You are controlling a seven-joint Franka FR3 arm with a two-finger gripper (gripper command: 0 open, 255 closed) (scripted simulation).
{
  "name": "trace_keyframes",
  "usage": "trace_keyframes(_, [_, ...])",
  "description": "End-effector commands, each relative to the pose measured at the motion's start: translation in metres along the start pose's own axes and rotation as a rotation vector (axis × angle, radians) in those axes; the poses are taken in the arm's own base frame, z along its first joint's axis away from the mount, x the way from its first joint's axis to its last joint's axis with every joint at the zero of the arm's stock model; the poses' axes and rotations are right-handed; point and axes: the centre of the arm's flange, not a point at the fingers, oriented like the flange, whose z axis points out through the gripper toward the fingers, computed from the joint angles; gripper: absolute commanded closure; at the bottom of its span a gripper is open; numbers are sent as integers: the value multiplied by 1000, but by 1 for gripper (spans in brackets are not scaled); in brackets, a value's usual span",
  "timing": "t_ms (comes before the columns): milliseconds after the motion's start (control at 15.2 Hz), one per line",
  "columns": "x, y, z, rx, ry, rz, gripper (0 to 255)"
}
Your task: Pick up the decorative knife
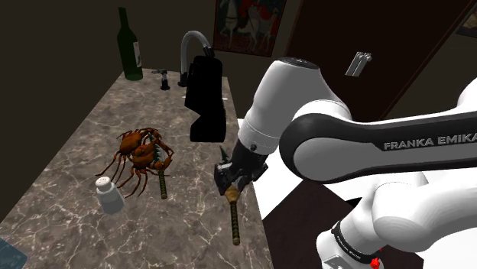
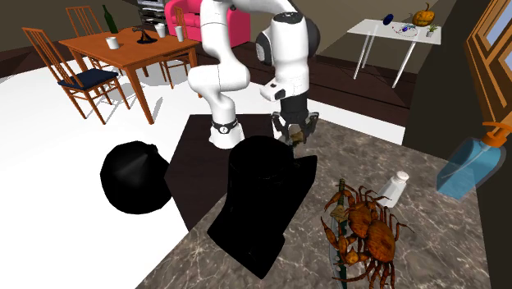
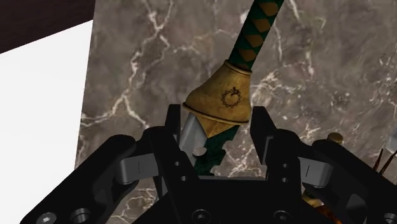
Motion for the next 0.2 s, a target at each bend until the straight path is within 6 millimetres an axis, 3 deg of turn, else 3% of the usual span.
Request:
trace_keyframes(0, [0,-1,-11,0,0,0,255])
trace_keyframes(132, [0,-1,-12,0,0,0,255])
